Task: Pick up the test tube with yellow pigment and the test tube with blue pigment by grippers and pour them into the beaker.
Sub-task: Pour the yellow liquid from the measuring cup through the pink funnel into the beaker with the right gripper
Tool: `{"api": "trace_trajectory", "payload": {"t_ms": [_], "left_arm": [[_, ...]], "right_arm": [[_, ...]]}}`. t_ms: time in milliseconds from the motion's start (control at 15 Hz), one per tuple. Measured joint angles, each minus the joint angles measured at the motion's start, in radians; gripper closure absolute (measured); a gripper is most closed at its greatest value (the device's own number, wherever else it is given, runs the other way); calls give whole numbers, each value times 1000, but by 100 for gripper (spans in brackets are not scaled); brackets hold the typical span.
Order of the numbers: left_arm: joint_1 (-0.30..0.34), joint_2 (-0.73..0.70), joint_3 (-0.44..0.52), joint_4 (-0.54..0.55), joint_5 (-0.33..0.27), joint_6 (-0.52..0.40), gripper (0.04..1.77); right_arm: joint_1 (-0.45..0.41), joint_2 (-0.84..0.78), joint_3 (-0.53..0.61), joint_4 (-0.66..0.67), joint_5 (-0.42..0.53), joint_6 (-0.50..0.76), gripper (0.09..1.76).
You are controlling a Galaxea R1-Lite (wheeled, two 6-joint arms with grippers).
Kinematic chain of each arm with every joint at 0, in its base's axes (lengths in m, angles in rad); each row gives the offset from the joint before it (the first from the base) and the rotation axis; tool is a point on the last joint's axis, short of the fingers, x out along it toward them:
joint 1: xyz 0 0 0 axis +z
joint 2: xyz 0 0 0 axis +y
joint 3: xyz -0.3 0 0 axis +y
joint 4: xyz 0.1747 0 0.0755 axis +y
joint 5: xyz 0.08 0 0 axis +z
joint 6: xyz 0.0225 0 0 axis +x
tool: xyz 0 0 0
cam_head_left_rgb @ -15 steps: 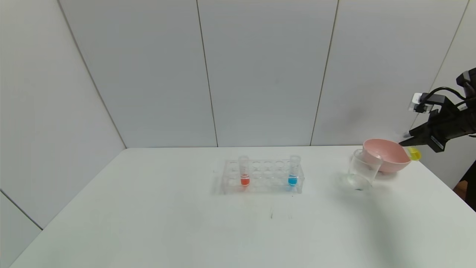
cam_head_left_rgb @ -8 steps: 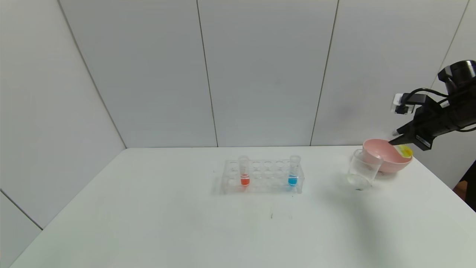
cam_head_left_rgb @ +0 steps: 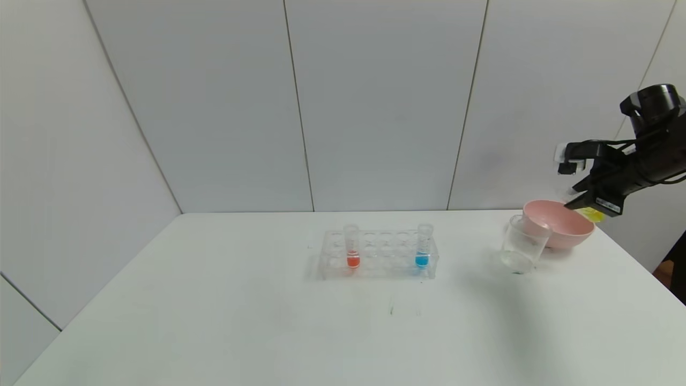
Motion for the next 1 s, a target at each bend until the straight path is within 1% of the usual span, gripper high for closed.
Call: {"api": "trace_trajectory", "payload": {"t_ms": [267,400,733,867,1000], "left_arm": [[0,0,0,0,0,0,5],[0,0,0,0,0,0,5],[0,0,0,0,0,0,5],[0,0,0,0,0,0,5],[0,0,0,0,0,0,5]], "right_arm": [[20,-3,0,54,-66,-39,135],[35,-6,0,76,-114,-51,135],[76,-3,0,83,-209,-63,135],[87,0,0,85,-219,-63,135],[97,5,0,84,-262,-65,135]]}}
